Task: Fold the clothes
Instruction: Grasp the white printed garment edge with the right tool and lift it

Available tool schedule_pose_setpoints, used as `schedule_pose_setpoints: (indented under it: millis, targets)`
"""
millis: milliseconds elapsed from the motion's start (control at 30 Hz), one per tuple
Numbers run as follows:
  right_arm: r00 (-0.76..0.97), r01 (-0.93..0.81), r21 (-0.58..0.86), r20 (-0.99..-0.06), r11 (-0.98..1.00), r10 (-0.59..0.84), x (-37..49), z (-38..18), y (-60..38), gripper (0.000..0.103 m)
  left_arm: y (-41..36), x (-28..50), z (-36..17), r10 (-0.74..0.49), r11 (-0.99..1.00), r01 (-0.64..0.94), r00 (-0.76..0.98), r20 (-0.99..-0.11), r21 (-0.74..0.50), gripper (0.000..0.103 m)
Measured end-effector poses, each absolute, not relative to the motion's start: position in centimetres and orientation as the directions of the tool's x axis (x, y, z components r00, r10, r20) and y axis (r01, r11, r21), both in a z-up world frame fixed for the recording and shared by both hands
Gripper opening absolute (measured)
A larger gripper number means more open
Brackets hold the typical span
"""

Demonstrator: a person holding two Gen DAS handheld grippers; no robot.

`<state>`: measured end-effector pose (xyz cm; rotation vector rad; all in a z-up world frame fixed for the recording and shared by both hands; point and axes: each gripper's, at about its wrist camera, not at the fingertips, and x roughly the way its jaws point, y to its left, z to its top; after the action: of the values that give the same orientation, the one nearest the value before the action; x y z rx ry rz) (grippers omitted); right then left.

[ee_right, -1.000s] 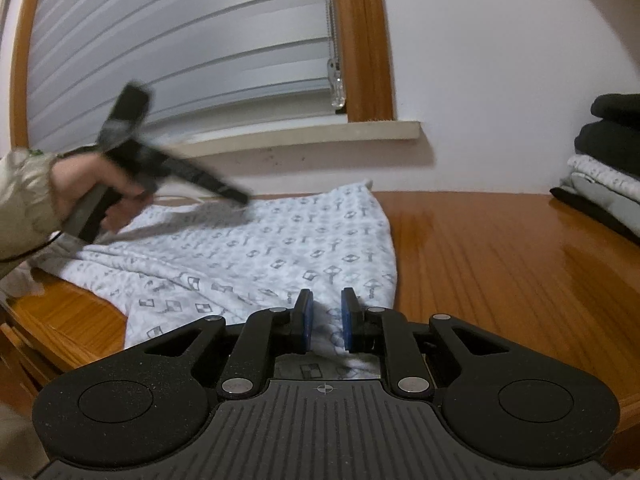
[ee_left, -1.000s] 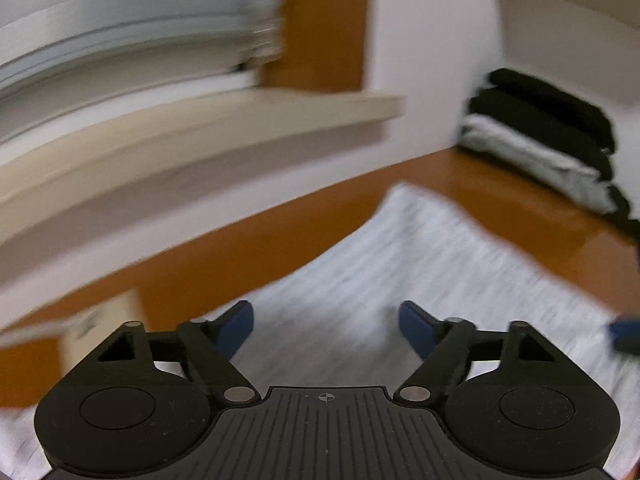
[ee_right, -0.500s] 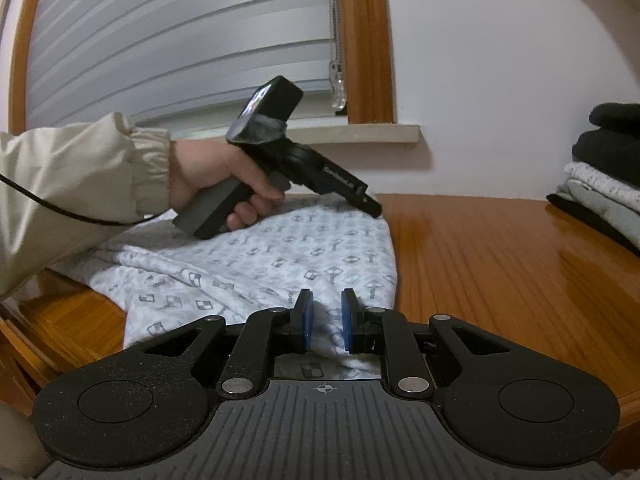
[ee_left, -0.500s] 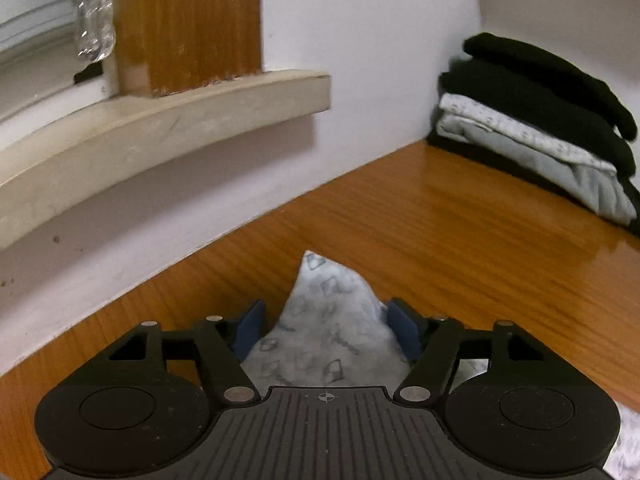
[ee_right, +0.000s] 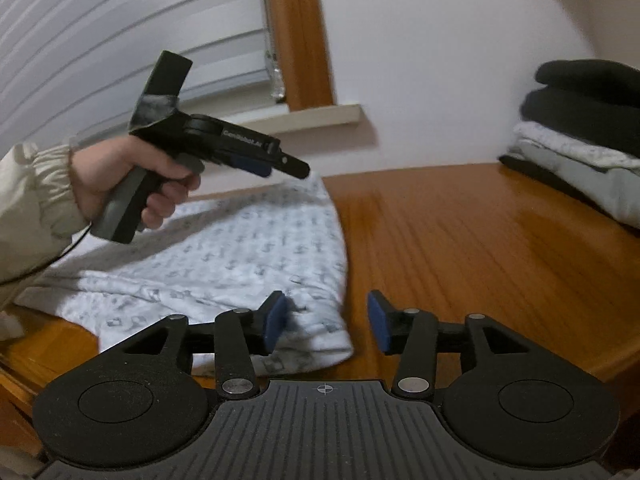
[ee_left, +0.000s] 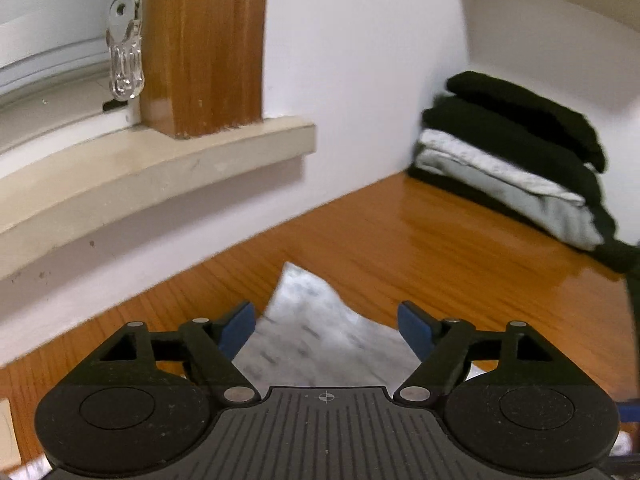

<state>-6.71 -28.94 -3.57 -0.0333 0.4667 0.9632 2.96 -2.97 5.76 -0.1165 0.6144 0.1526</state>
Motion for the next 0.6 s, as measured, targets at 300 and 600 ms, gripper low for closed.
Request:
schedule_pose_setpoints:
  millis: [300, 600]
  targets:
    - [0.45, -0.827, 0.143, -0.411, 0.543, 0.793, -7.0, -3.5, -26.8, 0.021, -4.2, 4.5, 4.1, 0.056, 0.957, -0.235, 0.729, -0.682, -0.172, 0.082]
    - [0.459, -0.843, 0.143, -0.309, 0.518, 0.833, -7.7, -2.0, -27.4, 0.013, -4.1, 6.5, 3.5, 0.113, 0.93, -0.326, 0.691, -0.714, -0.168, 0.085]
